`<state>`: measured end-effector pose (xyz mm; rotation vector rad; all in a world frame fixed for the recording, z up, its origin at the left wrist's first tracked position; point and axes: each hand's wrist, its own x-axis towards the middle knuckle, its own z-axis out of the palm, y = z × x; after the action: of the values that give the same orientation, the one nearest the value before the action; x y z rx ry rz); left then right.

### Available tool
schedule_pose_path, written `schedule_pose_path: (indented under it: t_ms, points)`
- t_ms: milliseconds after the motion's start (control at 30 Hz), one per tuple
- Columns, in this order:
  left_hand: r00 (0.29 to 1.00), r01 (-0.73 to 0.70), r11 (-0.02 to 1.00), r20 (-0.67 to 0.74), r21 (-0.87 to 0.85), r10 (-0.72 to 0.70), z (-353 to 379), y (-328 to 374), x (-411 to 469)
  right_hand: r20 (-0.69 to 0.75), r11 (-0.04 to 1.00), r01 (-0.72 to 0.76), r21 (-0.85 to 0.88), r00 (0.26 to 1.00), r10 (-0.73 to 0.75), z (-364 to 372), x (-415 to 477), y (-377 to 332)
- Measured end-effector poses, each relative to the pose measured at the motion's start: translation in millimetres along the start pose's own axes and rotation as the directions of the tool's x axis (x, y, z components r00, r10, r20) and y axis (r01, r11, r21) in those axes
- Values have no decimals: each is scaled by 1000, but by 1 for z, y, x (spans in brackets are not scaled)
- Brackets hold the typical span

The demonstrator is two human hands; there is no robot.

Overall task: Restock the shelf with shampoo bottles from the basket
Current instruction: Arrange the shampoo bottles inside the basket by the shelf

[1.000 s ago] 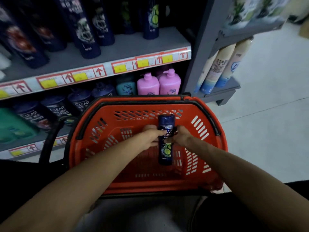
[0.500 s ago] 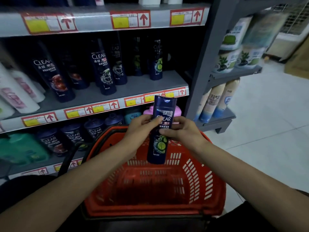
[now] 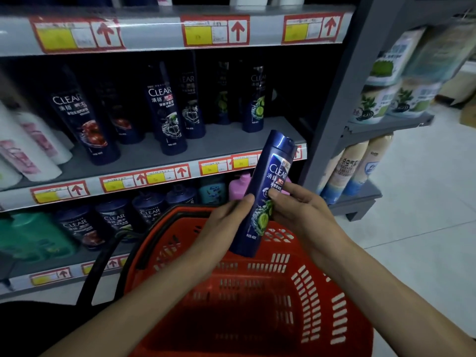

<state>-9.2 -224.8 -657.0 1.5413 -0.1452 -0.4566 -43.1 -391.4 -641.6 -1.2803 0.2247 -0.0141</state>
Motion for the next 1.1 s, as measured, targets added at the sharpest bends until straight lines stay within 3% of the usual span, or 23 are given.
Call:
schedule_pose_path:
  t_ms: [200, 400, 533, 667, 900, 1100]
  points:
    - [978, -177, 982, -101, 68, 183, 0, 1, -11, 121, 988, -49, 150, 992, 31, 5, 2, -1]
    - [906, -268, 894, -223, 358, 361, 5, 0, -16, 42, 992, -72, 106, 997, 68, 13, 6, 4]
    - [913, -286, 930, -228, 232, 338, 4, 13, -19, 57, 992, -81, 94, 996, 76, 17, 5, 0]
    - [937, -282, 955, -191, 89, 294, 4, 28, -22, 4, 1000, 7, -22, 1000, -7, 20, 1, -13]
    - [965, -183, 968, -217, -170, 144, 0, 39, -10, -105, 994, 109, 29, 989, -106, 32, -5, -24]
    - [967, -171, 940, -233, -294, 104, 1, 43, 2, -38, 903, 186, -388, 975, -218, 50, 6, -13]
